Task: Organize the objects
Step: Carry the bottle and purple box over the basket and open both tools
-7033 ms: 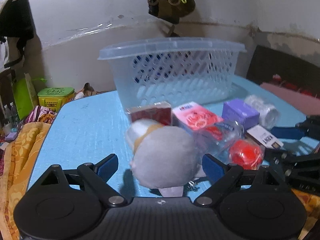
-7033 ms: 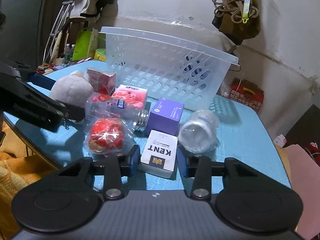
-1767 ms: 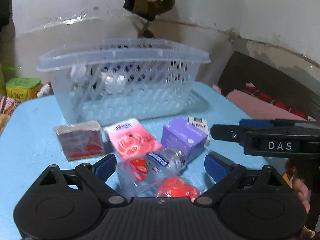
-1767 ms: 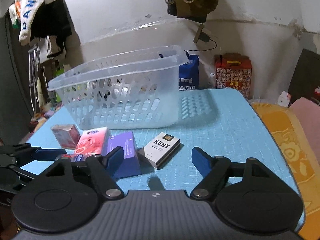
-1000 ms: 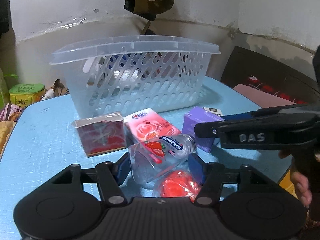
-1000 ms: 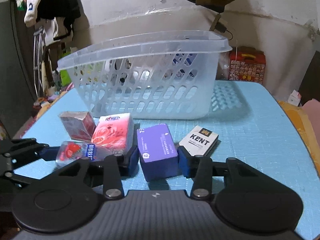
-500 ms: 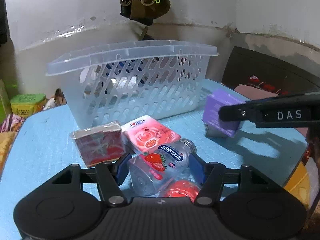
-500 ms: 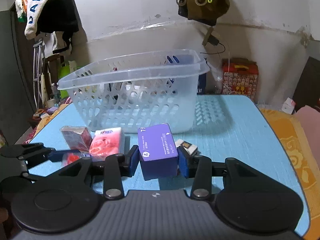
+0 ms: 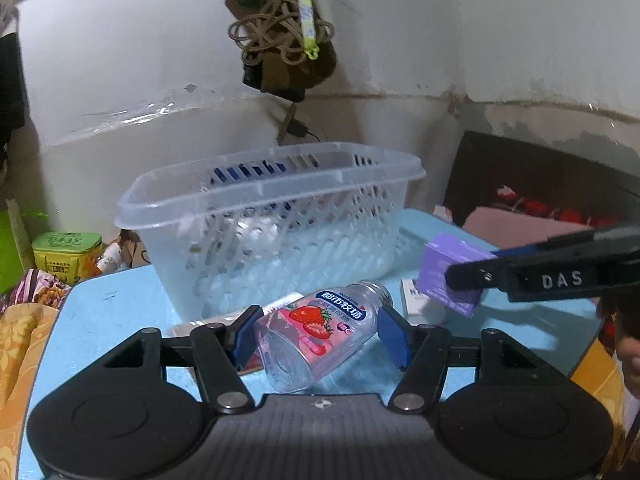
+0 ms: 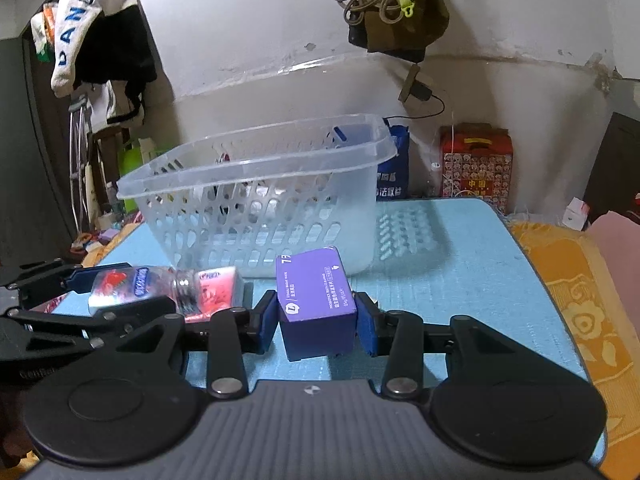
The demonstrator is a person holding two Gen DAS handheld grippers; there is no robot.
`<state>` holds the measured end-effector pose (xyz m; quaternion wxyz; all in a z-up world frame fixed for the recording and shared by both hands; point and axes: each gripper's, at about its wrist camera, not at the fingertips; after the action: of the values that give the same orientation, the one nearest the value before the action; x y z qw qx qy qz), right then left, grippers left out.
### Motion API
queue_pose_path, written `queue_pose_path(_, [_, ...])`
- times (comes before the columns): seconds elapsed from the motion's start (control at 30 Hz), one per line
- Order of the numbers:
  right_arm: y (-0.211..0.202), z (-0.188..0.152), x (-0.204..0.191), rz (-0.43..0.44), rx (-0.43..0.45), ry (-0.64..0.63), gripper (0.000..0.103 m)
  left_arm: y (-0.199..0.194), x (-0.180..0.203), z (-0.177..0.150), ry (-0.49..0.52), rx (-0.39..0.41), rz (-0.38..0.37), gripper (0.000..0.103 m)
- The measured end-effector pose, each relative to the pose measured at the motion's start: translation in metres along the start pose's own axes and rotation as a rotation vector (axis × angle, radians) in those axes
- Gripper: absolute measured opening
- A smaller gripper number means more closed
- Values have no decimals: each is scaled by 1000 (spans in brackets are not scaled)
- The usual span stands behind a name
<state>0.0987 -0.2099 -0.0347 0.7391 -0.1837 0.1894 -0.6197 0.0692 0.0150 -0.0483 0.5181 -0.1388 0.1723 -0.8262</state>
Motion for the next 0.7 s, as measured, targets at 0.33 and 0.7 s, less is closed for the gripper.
queue_pose_path(0.33, [-18,9,0,23,65,12,45,-27,-12,20,-55,106,-16,66])
queue_pose_path(0.7, [-37,39,-9,32,181,12,45,-54,-26,47,-115,223,-11,66])
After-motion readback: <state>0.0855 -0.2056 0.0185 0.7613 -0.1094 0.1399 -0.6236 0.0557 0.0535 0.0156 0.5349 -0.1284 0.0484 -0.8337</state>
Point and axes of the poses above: each gripper's, at about its wrist camera, not at the fingertips, and y roughly the way its jaws point, x to its right, z to its top, and after that the axes turned 9 degrees about -z, right-handed
